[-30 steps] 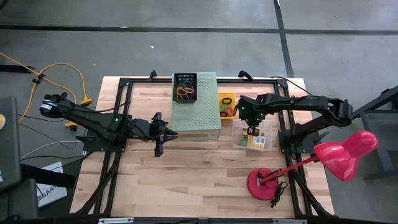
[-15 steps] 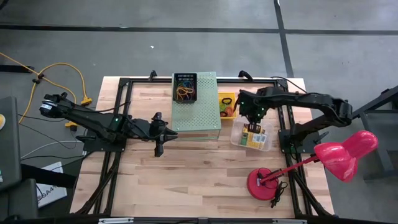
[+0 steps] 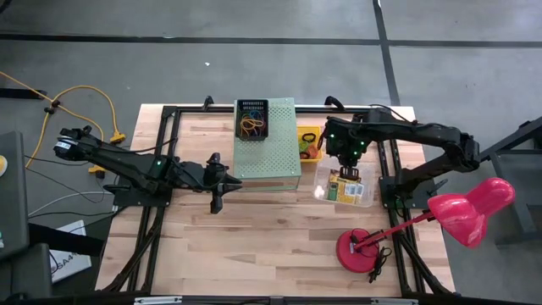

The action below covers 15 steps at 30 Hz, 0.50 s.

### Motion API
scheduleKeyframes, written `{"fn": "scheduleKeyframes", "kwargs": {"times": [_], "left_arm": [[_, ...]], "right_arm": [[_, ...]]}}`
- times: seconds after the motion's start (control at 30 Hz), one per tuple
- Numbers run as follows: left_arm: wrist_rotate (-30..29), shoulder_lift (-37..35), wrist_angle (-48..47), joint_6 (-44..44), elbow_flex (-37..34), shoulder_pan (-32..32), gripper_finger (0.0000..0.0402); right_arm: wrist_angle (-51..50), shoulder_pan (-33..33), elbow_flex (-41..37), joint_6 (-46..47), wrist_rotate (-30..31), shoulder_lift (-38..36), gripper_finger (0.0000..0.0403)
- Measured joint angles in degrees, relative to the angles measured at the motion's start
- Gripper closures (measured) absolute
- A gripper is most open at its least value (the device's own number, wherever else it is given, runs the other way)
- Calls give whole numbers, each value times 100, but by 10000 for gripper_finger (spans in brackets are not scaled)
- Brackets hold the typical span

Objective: Pick & Place Office Desk Supplies
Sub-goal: Put the transparent bin with sorted crayon boxes on the shelf

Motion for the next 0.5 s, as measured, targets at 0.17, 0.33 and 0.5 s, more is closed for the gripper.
{"fn": "scheduleKeyframes", "kwargs": {"times": [0.17, 0.33, 0.5], "left_arm": [[-2, 0, 0, 0, -2, 0, 341], [-4, 0, 2, 0, -2, 0, 341], [-24, 0, 41, 139, -7, 0, 341]], "right_arm": [[-106, 326, 432, 177, 0, 0, 399], [-115, 612, 885, 252, -4, 0, 399], [-56, 737, 1238, 367, 9, 21, 399]]}}
